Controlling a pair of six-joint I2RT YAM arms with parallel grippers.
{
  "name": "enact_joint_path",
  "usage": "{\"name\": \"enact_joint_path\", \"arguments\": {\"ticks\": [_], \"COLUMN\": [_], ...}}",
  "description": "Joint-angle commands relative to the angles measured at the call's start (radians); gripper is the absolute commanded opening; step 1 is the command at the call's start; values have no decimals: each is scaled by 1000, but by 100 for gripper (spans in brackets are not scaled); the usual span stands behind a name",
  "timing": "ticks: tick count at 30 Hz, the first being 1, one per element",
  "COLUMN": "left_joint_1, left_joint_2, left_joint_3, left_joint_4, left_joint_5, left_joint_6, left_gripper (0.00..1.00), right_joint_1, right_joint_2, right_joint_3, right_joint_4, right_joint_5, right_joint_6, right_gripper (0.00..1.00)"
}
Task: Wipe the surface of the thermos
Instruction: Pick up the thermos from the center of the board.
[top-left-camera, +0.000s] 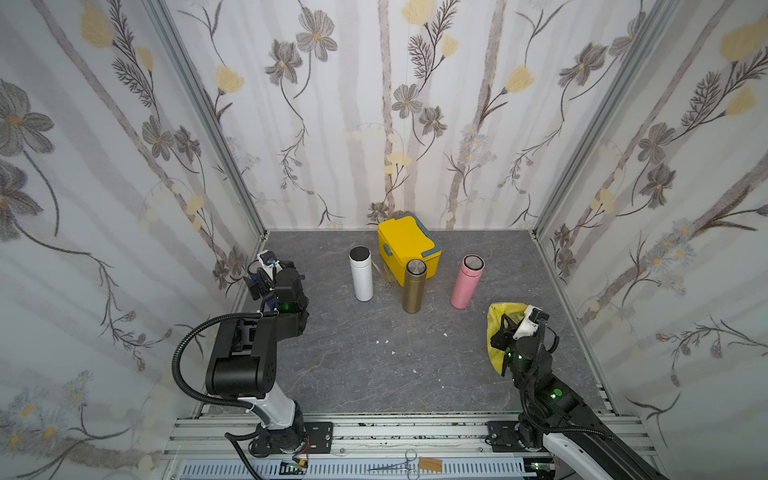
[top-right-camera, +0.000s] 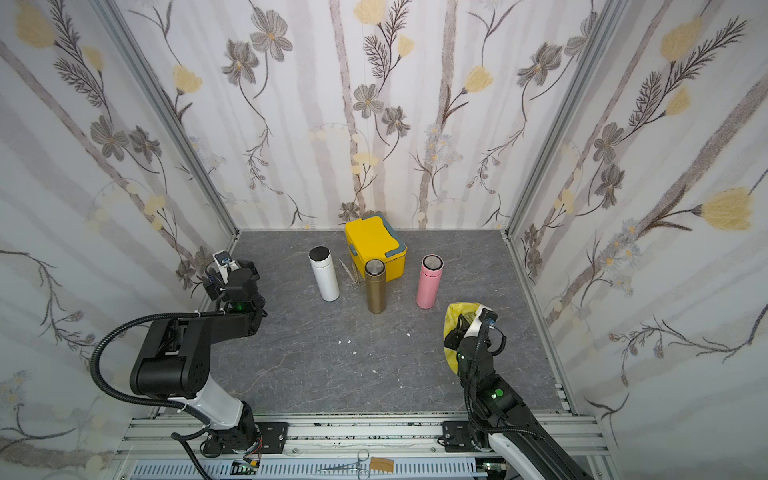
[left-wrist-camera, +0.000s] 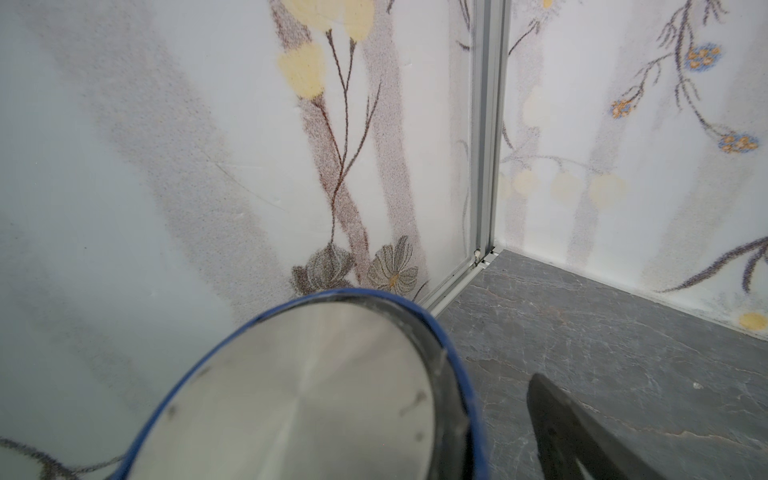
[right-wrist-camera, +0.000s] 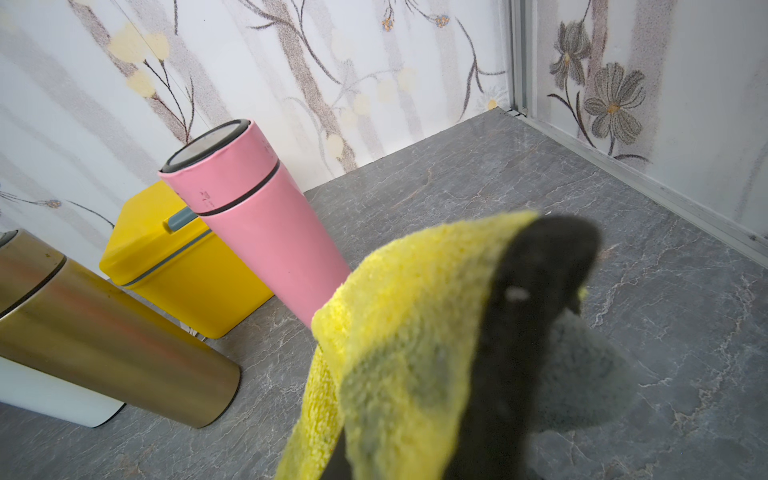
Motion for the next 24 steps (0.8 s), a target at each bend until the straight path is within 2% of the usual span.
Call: {"name": "enact_joint_path", "arguments": {"ticks": [1,7,9,10,12,15,18,21,24], "left_joint_1": [8,11,14,14,15,16,15,8,-12], "left_joint_2": [11,8,5,4,5,-12,-67,-165,-300], "left_joint_3": [-4,1,2,2,2,3,8,26,46], "left_joint_4": [84,88,82,84,88,49,-30,-181,-364], "left_joint_5": [4,27,49,55,49,84,126,190,294], "left_joint_6": [17,21,22,19,12,-11,-66,-165,-304], "left_gripper": [100,100,93,87,60,35,18,6,0], "right_joint_1": [-1,-1,-2,-2,-2,-3,-3,-3,-3], "right_joint_2": [5,9,5,4,1,-2,0,2,3], "right_joint_3": [1,0,1,-2,-1,-3,-3,-2,-3], "right_joint_4": [37,40,42,40,40,40,41,42,42], "right_joint_5": [-6,-8,-9,-10,-11,-14,-14,-14,-17], "right_joint_6": [-6,-7,-7,-7,-9,-10,-9,-10,-10], "right_gripper": [0,0,0,0,0,0,0,0,0]}}
